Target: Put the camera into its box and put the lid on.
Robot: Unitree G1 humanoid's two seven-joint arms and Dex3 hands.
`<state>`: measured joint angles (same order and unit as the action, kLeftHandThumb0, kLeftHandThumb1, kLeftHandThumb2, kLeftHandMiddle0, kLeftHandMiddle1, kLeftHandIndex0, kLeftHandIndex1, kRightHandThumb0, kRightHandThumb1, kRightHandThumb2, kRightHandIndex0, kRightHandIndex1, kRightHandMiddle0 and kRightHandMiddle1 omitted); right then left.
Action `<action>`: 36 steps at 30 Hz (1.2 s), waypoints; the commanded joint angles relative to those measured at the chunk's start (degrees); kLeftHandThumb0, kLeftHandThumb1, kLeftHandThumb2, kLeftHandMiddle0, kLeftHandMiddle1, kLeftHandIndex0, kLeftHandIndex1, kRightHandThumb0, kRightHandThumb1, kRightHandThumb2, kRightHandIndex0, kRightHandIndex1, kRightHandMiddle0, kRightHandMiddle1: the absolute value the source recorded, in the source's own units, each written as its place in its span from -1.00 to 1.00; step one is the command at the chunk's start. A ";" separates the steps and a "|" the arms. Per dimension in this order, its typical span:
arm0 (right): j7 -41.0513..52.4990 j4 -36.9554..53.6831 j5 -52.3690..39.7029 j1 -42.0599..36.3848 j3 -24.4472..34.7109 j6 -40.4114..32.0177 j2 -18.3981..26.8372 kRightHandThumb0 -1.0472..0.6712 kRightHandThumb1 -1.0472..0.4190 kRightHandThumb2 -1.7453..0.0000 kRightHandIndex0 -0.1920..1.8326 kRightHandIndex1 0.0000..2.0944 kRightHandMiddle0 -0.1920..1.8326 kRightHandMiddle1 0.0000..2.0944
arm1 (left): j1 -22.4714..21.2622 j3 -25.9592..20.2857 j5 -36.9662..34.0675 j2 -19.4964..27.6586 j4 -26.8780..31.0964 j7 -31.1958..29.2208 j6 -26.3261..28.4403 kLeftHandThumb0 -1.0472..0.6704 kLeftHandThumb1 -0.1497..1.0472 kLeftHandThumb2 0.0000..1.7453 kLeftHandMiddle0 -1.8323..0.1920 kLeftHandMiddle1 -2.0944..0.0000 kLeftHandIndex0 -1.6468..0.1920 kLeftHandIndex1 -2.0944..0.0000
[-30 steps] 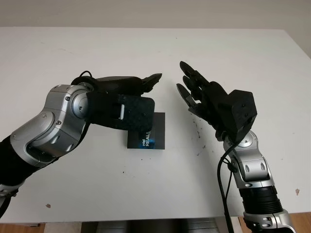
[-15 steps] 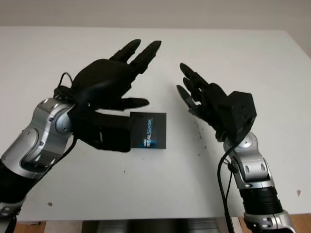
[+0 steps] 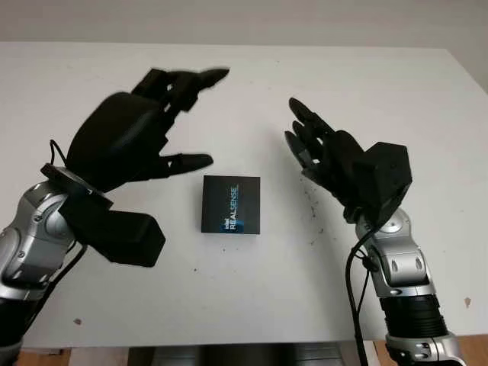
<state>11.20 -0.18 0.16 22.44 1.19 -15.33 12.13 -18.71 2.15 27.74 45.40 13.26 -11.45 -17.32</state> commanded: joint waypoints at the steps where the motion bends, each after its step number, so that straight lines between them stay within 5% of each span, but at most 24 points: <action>1: -0.35 0.74 -1.00 0.04 1.23 0.40 -0.19 -0.53 -1.00 0.49 -0.75 -0.96 -0.70 -0.94 | 1.45 -1.76 -0.65 2.04 2.00 -2.07 -1.58 -0.65 0.99 -0.93 0.88 0.76 0.92 0.79; 14: -1.55 0.30 -4.56 2.01 5.11 6.17 0.07 -0.53 -1.00 0.41 -0.81 -0.97 -0.76 -0.98 | 7.56 -6.17 -7.03 5.61 7.61 -16.47 -0.95 -0.94 0.90 -0.94 1.00 0.99 1.00 1.00; 36: -3.56 2.42 -6.56 4.06 7.45 3.57 0.62 -0.47 -1.00 0.38 -0.84 -0.97 -0.79 -1.00 | 14.18 0.05 10.50 -8.73 5.14 -3.96 3.16 -0.89 0.91 -0.93 0.92 0.94 1.00 1.00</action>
<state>7.85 0.74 -6.00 25.64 8.26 -11.47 12.47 -5.59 1.48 37.50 37.57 18.69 -16.49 -14.22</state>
